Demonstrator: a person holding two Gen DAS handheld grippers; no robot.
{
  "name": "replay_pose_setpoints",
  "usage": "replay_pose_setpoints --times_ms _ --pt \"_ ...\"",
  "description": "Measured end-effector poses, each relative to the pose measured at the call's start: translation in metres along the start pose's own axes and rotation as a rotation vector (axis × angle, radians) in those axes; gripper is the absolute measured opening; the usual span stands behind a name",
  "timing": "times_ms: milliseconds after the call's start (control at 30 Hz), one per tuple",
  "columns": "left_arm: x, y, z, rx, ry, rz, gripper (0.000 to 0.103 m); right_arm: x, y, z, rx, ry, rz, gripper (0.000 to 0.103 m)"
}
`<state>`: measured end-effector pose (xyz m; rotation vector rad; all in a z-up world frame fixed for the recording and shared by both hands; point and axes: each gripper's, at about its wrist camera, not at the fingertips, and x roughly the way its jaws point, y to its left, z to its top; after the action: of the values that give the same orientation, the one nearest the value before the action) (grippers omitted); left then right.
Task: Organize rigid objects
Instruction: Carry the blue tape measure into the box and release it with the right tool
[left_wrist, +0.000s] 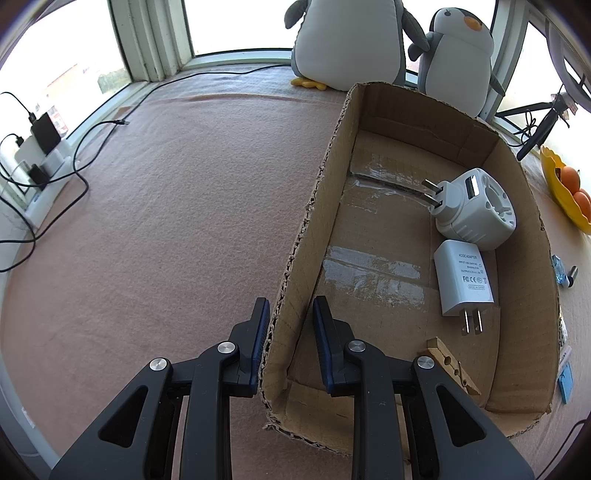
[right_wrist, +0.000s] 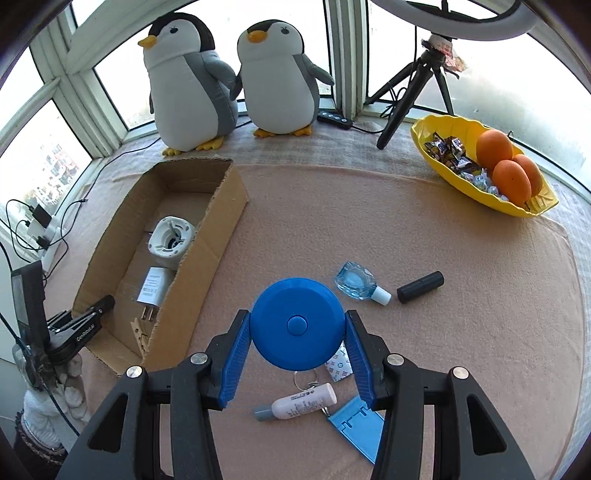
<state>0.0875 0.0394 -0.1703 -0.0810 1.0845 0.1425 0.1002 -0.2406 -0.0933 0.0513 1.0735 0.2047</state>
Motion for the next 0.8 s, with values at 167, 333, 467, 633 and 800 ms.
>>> replay_pose_setpoints --times_ms 167,333,467,633,800 --pt "0.0 0.0 0.0 0.001 0.0 0.0 0.023 -0.004 0.039 0.001 -0.069 -0.017 0.042 0.046" --pt "0.0 0.0 0.0 0.001 0.0 0.0 0.023 0.001 0.071 0.001 -0.122 -0.013 0.08 0.046" --pt "0.0 0.001 0.0 0.0 0.0 0.0 0.023 0.005 0.091 -0.001 -0.165 -0.011 0.089 0.046" --pt "0.0 0.001 0.0 0.0 0.0 -0.001 0.023 0.012 0.108 -0.002 -0.206 0.0 0.1 0.046" --pt "0.0 0.001 0.0 -0.001 0.0 -0.001 0.023 0.02 0.121 -0.004 -0.235 0.012 0.1 0.046"
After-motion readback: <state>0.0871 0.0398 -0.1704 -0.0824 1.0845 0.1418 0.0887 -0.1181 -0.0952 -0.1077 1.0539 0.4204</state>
